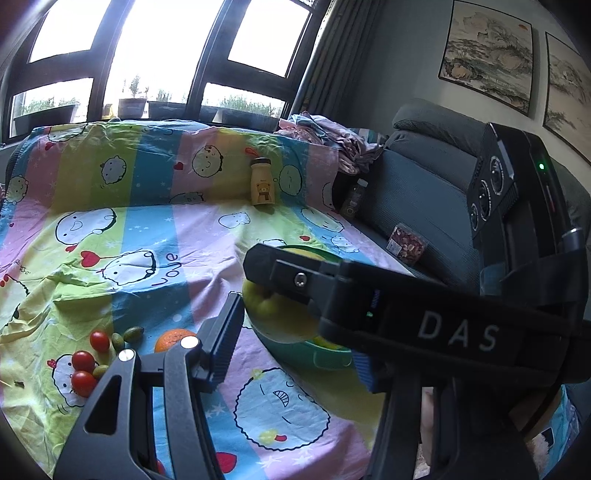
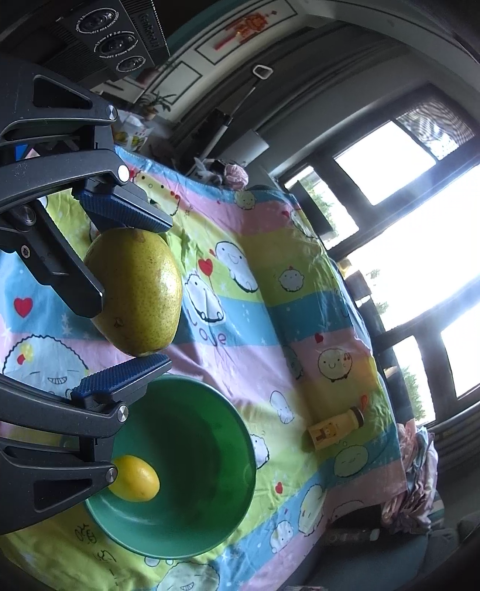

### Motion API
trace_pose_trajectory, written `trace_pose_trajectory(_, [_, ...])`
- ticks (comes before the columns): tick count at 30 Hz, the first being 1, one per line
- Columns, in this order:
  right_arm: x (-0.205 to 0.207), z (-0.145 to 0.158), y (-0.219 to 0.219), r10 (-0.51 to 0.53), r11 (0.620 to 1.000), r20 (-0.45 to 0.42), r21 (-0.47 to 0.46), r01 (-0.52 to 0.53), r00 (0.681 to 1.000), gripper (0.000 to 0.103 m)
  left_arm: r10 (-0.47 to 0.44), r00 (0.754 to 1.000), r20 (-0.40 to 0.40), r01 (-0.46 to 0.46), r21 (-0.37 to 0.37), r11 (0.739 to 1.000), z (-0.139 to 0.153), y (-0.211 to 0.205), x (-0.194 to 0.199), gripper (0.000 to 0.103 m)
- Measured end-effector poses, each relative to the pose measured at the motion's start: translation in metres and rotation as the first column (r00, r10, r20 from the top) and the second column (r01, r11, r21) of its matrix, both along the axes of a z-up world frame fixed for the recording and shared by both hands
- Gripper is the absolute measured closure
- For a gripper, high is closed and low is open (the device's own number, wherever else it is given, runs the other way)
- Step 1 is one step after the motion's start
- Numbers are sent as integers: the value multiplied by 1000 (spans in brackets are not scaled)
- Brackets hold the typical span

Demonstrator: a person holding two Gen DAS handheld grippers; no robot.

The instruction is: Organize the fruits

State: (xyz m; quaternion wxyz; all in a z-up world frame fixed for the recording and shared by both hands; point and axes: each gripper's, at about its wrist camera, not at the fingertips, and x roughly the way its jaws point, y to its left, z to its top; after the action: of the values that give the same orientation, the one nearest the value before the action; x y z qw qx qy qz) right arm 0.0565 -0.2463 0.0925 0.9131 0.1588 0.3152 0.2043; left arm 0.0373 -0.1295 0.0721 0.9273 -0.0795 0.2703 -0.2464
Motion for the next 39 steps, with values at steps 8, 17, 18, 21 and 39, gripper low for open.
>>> trace_pose_trajectory(8, [3,-2,-22,-49,999,-19,15,49,999,33,-45,999,-16,45,5,999,-2,-20,9,49])
trace_pose_trajectory(17, [8,-7,-47,-103,994,-50,36,105,993,33,-95,995,-45,96,20,995,-6,-45,22,49])
trace_pose_trajectory(18, [9,-8,-50,-108,993,-53,40,110,993,33,-99,994,-47,100,22,995,-7,-47,23,49])
trace_pose_trajectory(21, [11,-10,-57,-127,990,-66,46,130,990,34,-114,992,-59,116,21,993,-10,-54,26,49])
trace_pose_trajectory(39, [22,-25,-82,-191,979,-131,47,198,973,33,-160,981,-108,164,36,986,-24,-76,44,48])
